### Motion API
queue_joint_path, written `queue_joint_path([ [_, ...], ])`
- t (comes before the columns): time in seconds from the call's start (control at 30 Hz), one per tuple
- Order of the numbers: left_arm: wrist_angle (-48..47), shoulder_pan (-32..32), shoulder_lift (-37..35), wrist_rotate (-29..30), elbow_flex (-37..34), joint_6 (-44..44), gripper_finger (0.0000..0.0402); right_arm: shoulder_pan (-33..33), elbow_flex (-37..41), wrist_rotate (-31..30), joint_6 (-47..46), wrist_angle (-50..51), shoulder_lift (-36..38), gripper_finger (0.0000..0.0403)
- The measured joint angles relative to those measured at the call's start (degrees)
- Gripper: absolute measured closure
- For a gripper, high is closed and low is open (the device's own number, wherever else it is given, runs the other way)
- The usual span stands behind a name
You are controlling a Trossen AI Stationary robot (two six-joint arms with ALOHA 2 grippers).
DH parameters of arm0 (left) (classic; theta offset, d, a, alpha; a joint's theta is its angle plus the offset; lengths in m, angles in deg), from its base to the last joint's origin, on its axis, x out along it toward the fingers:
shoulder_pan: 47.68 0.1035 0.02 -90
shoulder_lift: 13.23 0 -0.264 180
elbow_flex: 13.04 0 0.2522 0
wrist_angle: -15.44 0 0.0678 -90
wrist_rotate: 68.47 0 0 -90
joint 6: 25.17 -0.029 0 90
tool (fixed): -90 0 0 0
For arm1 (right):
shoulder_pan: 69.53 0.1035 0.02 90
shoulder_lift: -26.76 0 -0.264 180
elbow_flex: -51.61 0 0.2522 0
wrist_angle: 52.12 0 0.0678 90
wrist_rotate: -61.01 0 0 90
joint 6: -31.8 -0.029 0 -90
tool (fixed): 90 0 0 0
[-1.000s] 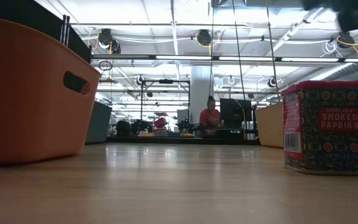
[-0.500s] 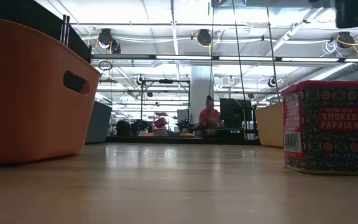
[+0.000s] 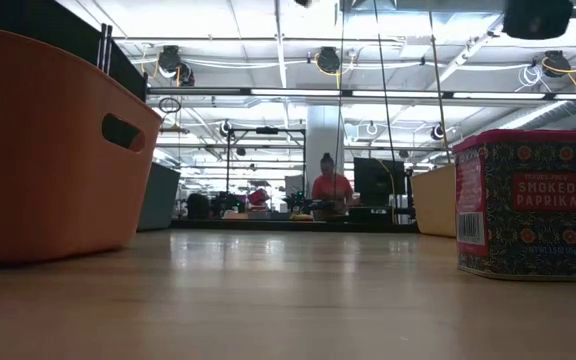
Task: Sort spices by type
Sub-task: Put the red seasoning can into the blue bin
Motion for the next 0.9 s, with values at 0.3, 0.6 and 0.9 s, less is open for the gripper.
queue_joint_path([
  [0.3,9.1,0.4,8.9,-7.2,0.0,-9.6,0.0056,0.0,0.0,-1.1,-1.2,-2.2,0.0,0.0403],
  [0.6,8.5,1.2,14.7,-12.6,0.0,-5.4,0.0056,0.0,0.0,-1.1,-2.7,-2.2,0.0,0.0403],
  [0.9,6.5,2.0,15.3,-13.2,0.0,-4.0,0.0056,0.0,0.0,-1.1,-2.7,-2.1,0.0,0.0403],
])
